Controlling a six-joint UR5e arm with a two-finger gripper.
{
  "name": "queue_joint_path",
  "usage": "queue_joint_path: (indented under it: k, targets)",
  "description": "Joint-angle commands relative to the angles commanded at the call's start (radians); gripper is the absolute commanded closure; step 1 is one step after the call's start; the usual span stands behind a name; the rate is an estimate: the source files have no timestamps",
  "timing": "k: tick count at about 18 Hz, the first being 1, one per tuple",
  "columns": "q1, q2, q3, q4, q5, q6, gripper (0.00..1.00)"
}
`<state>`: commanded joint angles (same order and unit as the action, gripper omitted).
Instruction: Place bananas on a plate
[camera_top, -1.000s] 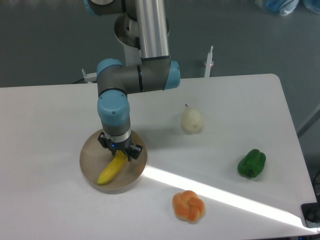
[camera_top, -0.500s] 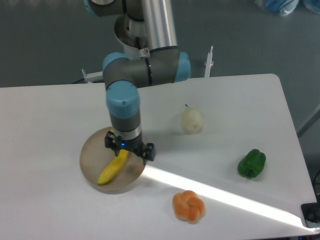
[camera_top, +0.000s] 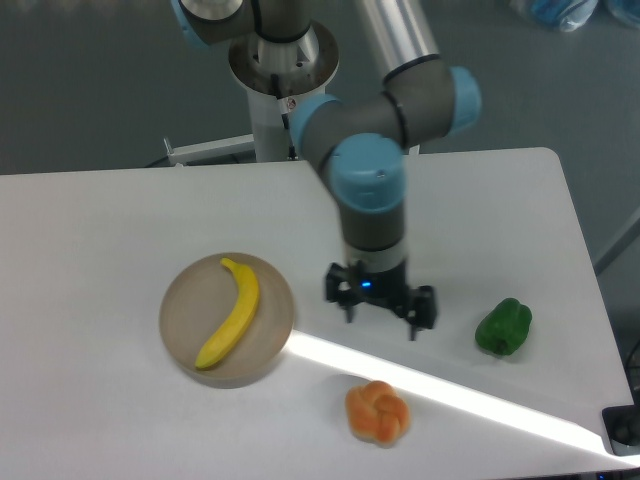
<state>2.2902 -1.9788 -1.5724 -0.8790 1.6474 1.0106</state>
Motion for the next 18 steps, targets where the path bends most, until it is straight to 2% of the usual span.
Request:
queue_joint_path:
  k: [18]
  targets:
    - [0.009, -0.023, -0.002, 0.012, -0.003, 0.008, 0.00]
